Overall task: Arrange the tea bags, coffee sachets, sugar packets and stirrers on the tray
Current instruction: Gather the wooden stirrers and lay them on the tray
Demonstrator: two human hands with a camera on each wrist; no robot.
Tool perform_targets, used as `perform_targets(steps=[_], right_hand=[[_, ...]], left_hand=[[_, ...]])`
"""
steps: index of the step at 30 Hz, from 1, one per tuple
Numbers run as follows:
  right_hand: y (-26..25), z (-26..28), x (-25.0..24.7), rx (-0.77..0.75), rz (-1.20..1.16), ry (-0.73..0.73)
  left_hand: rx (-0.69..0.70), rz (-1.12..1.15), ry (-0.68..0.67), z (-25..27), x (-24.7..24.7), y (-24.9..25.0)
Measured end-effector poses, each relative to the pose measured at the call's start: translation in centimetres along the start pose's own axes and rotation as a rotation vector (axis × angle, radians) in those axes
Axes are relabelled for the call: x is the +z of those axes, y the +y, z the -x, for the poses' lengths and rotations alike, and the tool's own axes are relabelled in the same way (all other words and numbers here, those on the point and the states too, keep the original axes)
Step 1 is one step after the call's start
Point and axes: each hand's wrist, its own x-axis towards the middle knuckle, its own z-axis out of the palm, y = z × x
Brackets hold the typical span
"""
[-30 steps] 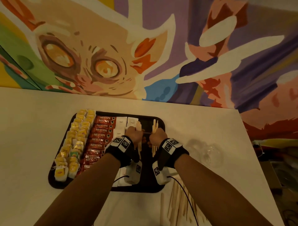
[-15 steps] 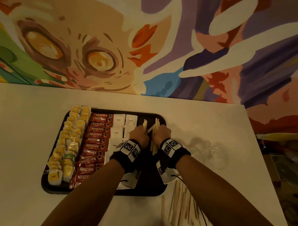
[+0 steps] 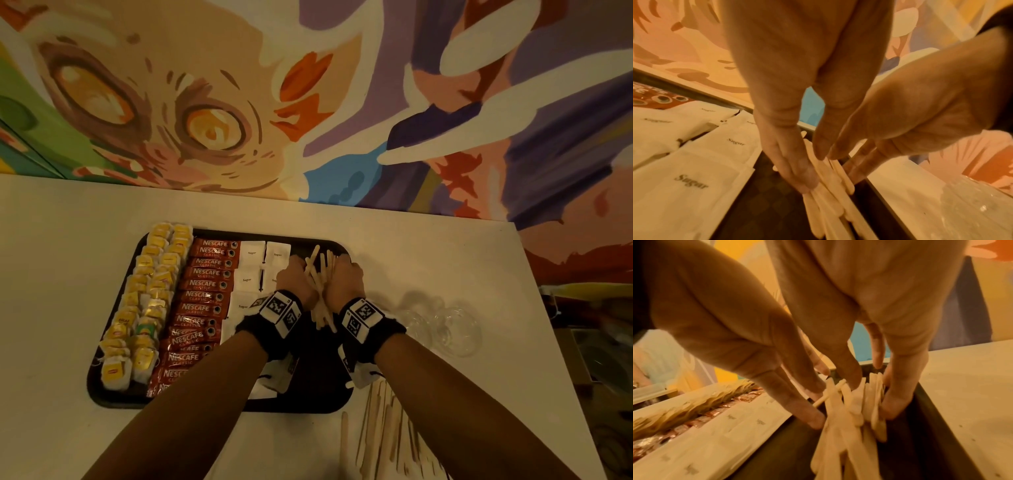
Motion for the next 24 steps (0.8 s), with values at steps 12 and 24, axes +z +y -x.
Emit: perform_targets(steps=[12,24], right_hand=[[2.2,2.5,1.1,-0.154,0.154,-0.158],[2.1,2.3,0.4,-0.014,-0.013,-0.069]], left_hand=[[0.133,-0.342,0.03,-0.7,0.0,-1.5],[0.16,-0.392,0.021,-0.9,-0.1,-2.5]])
